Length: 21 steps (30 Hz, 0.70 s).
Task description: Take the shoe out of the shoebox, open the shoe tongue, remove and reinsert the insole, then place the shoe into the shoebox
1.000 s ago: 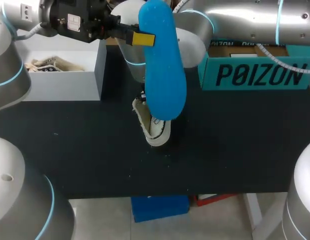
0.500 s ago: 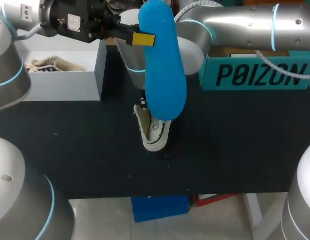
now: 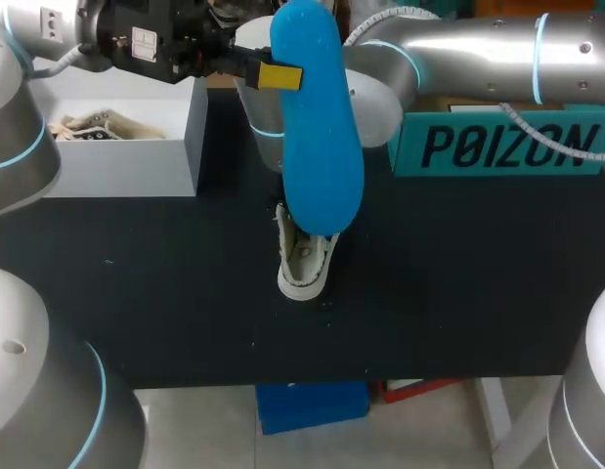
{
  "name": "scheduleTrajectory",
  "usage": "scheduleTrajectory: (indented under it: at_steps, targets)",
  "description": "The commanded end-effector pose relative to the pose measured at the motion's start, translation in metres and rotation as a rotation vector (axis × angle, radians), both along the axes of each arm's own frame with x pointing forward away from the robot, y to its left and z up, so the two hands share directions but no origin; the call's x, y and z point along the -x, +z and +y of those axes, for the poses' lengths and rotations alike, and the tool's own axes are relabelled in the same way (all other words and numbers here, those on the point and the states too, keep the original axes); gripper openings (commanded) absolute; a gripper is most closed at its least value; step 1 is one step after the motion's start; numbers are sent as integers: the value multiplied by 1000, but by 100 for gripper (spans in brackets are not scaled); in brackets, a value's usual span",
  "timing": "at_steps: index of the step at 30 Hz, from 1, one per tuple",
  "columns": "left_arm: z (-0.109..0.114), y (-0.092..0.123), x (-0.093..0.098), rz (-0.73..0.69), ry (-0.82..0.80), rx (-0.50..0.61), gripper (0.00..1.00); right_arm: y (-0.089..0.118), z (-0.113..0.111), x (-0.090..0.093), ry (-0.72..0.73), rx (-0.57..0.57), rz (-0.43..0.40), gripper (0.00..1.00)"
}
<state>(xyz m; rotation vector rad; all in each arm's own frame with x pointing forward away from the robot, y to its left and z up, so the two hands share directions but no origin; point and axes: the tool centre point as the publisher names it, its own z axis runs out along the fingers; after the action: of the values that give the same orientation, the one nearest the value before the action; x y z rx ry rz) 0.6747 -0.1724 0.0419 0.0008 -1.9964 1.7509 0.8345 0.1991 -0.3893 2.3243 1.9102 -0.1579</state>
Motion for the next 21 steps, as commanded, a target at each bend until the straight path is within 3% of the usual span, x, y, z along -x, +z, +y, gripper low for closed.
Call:
scheduleTrajectory:
  at_steps: [1,7,14,16,21]
  targets:
    - [-1,-1,0,-1,0,1,0,18,-24,3,-30,-186,0,100]
    - [-1,-1,0,-1,0,1,0,50,-29,7,-50,-438,-24,100]
    - [-1,-1,0,-1,0,1,0,76,-32,9,-20,-693,-99,100]
    - [-1,-1,0,-1,0,1,0,85,-36,8,-27,-788,-156,100]
    - [-1,-1,0,-1,0,1,0,85,-36,8,-27,-788,-156,100]
